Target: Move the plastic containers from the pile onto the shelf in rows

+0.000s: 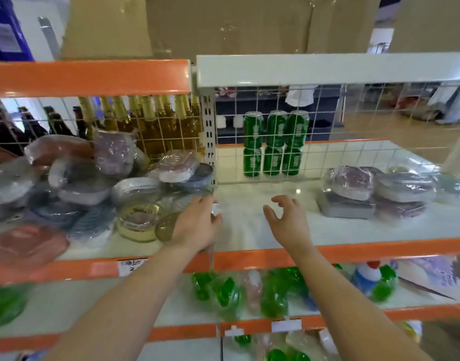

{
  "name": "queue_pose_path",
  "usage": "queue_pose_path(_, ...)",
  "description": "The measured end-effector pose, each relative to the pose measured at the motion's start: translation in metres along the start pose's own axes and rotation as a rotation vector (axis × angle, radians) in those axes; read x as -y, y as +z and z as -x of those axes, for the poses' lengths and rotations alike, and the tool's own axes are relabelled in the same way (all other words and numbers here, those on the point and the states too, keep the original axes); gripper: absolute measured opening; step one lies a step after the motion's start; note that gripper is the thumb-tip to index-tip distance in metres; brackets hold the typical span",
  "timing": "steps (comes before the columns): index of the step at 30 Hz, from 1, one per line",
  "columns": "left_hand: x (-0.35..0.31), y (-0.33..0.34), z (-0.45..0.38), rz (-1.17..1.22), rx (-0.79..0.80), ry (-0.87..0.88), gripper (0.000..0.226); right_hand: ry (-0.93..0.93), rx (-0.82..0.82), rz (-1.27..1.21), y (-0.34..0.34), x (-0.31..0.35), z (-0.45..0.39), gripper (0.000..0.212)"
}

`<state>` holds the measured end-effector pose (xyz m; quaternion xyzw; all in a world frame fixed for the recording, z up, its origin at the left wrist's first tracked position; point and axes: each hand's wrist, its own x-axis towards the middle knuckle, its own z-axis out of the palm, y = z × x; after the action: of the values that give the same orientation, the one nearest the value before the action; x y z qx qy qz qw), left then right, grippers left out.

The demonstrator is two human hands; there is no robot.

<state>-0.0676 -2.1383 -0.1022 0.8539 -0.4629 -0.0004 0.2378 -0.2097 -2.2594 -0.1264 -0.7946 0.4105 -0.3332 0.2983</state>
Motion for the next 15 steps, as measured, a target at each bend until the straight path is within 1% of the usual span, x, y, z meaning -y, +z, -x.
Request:
queue_pose_path(6,0.074,-0.042,0.041,-0.012,-0.002,-0.062,0.039,0.006,0.064,-0.013,0.054,0.051,0.043,0.038)
queue_pose_path(10,0.108,-0.061,0.055,-0.016,-0.021,-0.092,0.036,0.021,0.099,-0.018,0.079,0.077,0.052,0.041)
queue_pose_path(12,0.122,-0.066,0.057,-0.009,-0.038,-0.118,0.035,0.047,0.144,0.008,0.088,0.085,0.052,0.046)
queue_pose_path(15,0.139,-0.071,0.055,-0.008,-0.05,-0.151,0.036,0.161,0.233,0.028,0.098,0.086,0.048,0.059)
